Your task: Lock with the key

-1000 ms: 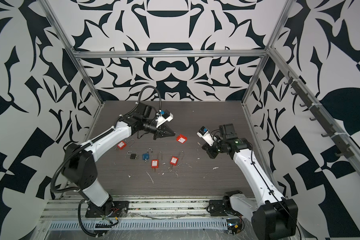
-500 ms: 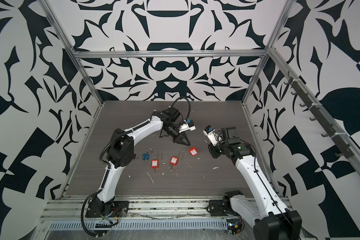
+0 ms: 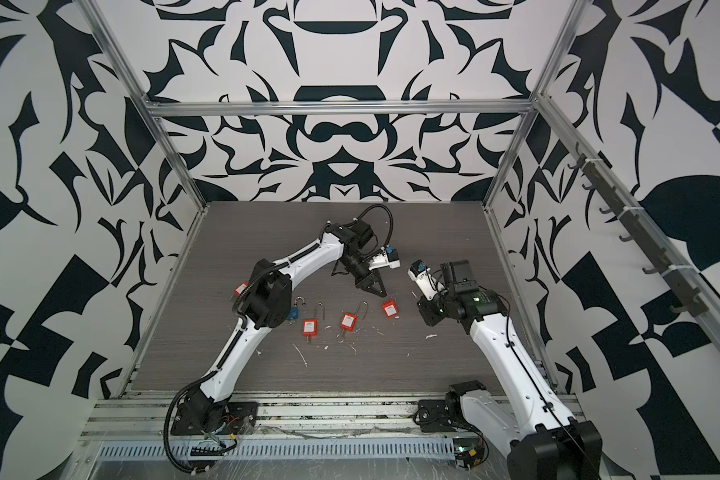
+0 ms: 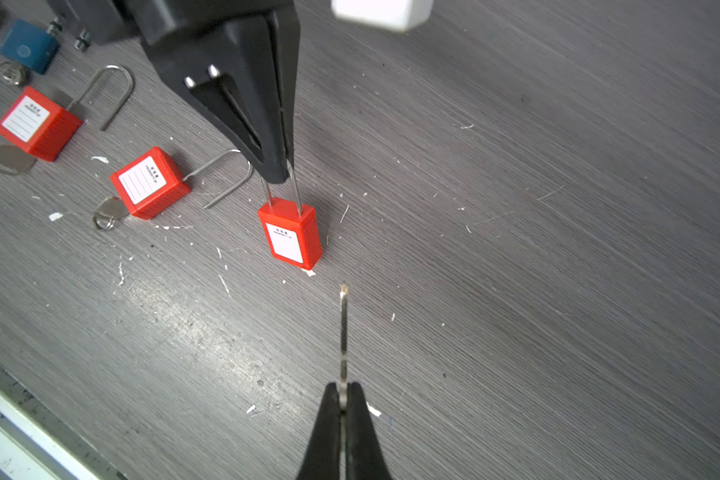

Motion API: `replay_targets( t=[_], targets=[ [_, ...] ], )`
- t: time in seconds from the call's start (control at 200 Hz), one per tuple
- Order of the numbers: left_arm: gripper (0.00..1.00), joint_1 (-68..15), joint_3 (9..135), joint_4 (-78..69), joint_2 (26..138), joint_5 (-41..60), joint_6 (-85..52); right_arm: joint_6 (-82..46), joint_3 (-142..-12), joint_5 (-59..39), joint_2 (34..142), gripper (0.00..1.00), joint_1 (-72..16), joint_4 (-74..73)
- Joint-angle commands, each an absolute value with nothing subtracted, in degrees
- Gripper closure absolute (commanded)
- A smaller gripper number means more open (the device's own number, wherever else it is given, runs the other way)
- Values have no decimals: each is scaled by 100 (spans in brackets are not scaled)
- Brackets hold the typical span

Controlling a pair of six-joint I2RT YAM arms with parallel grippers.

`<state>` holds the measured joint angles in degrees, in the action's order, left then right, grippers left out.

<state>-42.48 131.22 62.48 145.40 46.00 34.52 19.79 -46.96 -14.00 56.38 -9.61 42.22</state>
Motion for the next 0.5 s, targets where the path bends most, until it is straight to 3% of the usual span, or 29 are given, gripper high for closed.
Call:
replay_targets(
  t=[0.0, 0.26, 0.495],
  targets=[
    [94, -4255, 13336, 6494, 14726, 4377, 3609, 1838, -4718, -1322, 5580, 100, -952, 4092],
    [78, -4263, 13400, 5991, 14880, 3933, 3372, 1750, -4645, -1381, 5708, 100, -957, 3885],
    [71, -4263, 13342, 5216, 14934, 3774, 3035, 1099, -5246, -1745, 5920, 100, -958, 4096]
  ],
)
